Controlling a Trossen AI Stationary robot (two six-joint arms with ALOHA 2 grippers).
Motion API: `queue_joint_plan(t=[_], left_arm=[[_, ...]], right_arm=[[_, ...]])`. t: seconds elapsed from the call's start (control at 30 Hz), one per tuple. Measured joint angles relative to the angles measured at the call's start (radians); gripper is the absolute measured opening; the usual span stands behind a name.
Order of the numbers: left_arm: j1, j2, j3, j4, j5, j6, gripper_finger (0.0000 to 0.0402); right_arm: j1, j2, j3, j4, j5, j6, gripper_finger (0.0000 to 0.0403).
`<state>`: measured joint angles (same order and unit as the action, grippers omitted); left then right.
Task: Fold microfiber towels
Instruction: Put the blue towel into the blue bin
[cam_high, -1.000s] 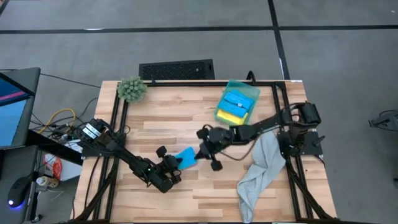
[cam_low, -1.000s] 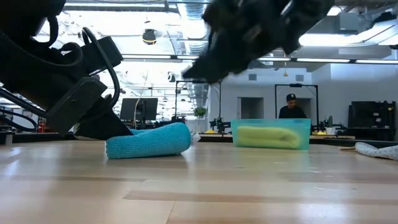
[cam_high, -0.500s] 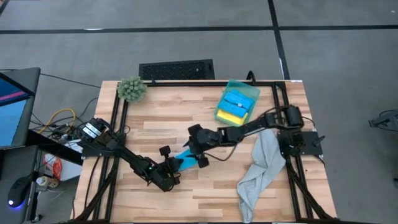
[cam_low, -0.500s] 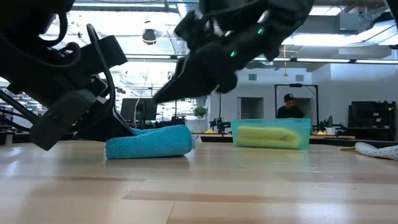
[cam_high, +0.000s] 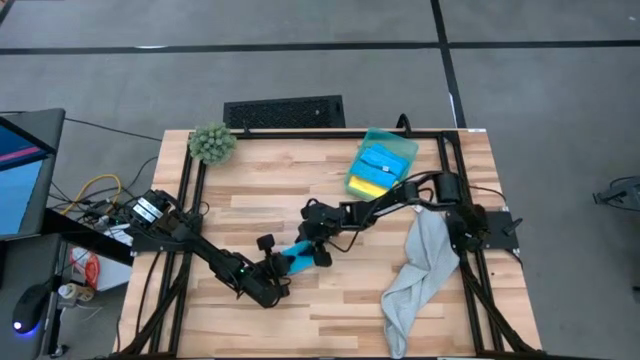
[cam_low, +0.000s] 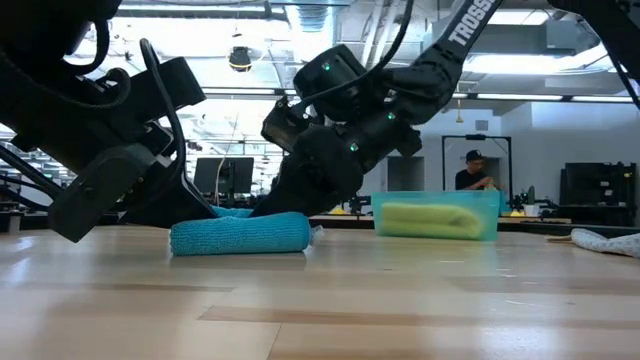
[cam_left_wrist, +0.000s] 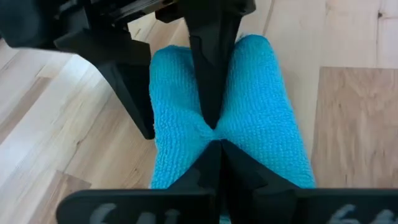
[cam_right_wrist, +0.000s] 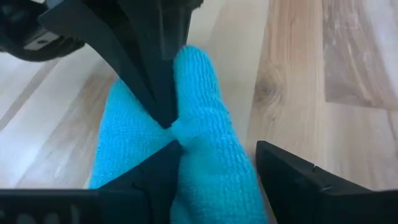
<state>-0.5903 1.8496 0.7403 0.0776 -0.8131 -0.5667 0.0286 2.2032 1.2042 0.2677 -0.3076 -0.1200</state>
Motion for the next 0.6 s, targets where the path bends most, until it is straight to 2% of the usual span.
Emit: queue_joint_plan(t=[0.17,0.33,0.53,0.6], left_arm=[[-0.004,-0.039,0.068,-0.133,0.025,0.067,0.0000],[-0.033,-0.125,0.215,-0.411,0.011,0.110,0.0000],[-0.104,-0.163,0.355,-0.716,-0.071,0.024,0.0000],[-0.123,-0.163,0.378,-0.763,-0.112,-0.015,0.0000]], right_arm=[[0.016,0.000,0.001,-0.034,0.020,0.004,0.0200],[0.030,-0.001,0.000,-0.039,0.041,-0.003,0.0127],[0.030,-0.010,-0.003,-0.038,0.038,0.028,0.0029],[0.030,-0.024,-0.006,-0.040,0.040,0.040,0.0026]])
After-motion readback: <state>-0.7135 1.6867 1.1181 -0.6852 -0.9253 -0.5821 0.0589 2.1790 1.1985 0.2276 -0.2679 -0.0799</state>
